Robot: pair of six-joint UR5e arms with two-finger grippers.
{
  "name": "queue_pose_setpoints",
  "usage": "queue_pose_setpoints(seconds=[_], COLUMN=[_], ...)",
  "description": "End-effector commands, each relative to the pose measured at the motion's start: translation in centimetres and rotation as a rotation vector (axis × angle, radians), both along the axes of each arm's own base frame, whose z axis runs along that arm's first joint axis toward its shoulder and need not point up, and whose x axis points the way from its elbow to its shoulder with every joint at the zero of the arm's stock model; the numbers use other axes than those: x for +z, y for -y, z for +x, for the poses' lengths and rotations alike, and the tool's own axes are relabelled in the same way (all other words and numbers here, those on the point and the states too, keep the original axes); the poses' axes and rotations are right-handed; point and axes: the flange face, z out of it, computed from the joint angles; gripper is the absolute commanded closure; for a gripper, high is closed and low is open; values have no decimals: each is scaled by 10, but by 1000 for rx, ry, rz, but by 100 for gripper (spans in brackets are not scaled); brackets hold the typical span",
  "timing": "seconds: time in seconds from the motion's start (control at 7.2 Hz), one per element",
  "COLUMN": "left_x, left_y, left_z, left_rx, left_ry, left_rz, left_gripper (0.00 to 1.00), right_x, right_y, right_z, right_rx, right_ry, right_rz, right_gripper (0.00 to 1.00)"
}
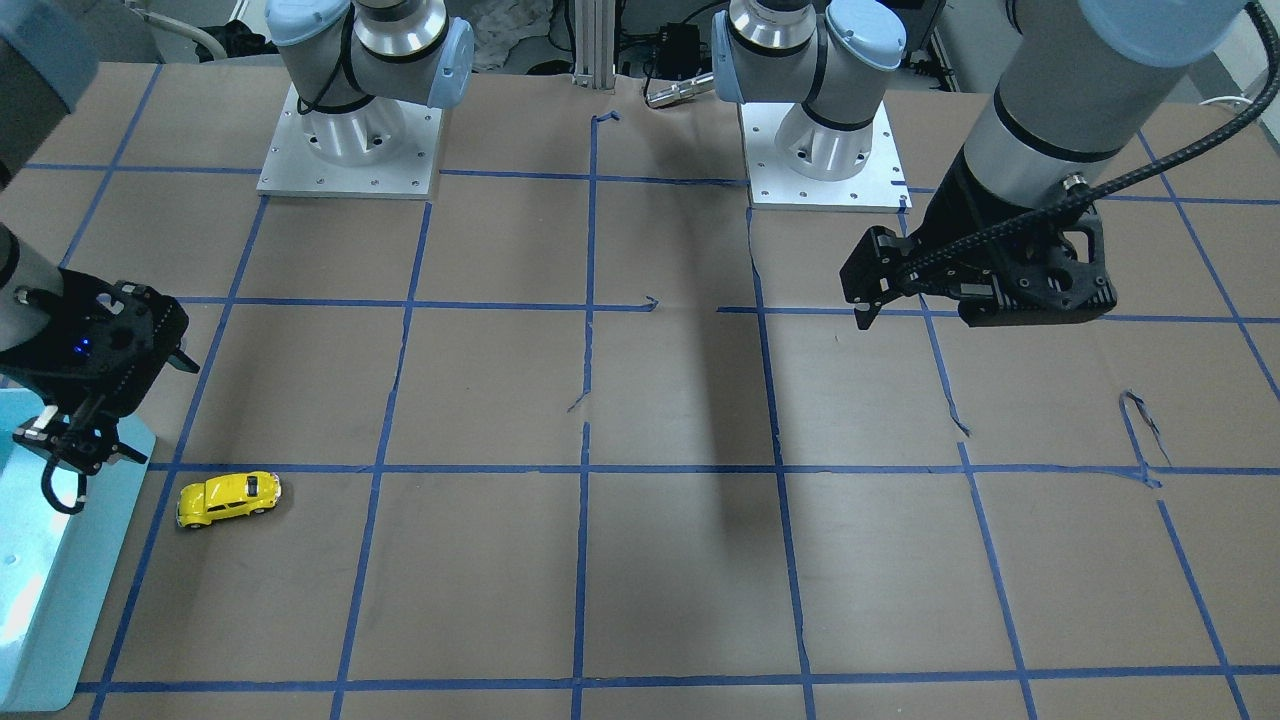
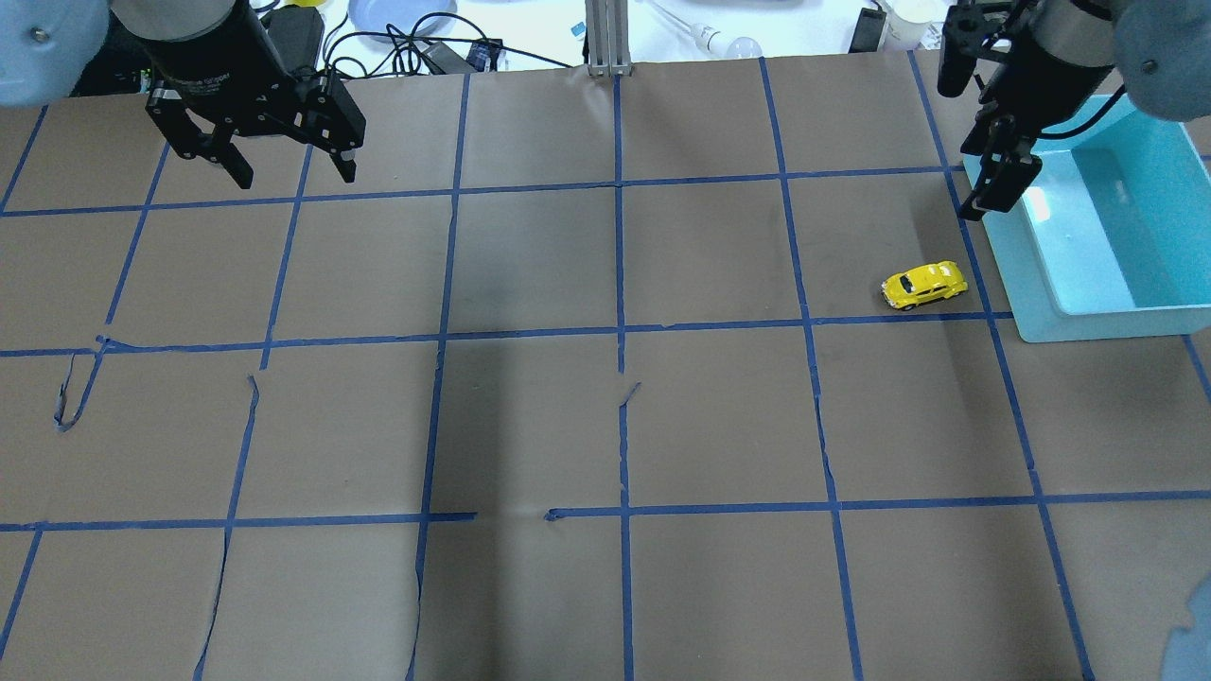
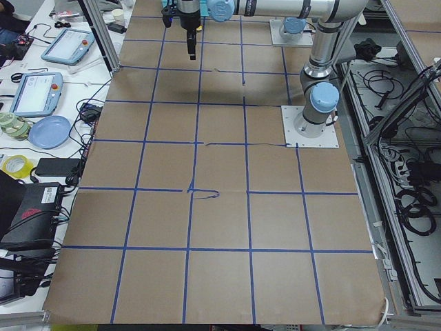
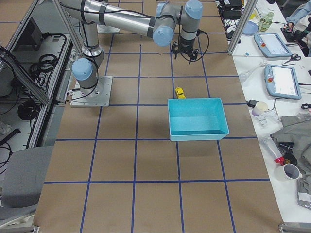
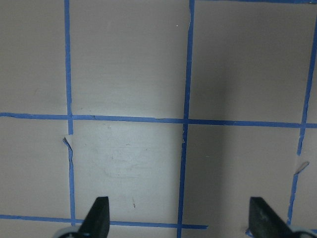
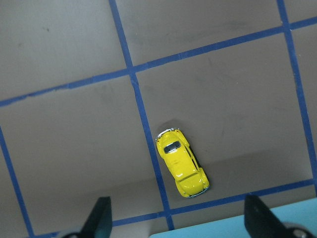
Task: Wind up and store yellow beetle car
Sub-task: 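Lower the right gripper onto the yellow car and grasp it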
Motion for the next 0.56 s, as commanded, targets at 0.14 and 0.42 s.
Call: queue_pose_setpoints(seconds=[0.14,0.42], left_x=[-5,-5], left_y=[-1,0], left_z=[1,1], left_rx=[2,2], left_ry=[0,0], left_rz=[4,-5], left_gripper=[0,0], right_x=[-104,-143], right_y=[-3,-6], right_z=[-13,-16], right_rx=[230,300], right_ry=[-27,-72], right_rz=[71,45], right_gripper=[1,0])
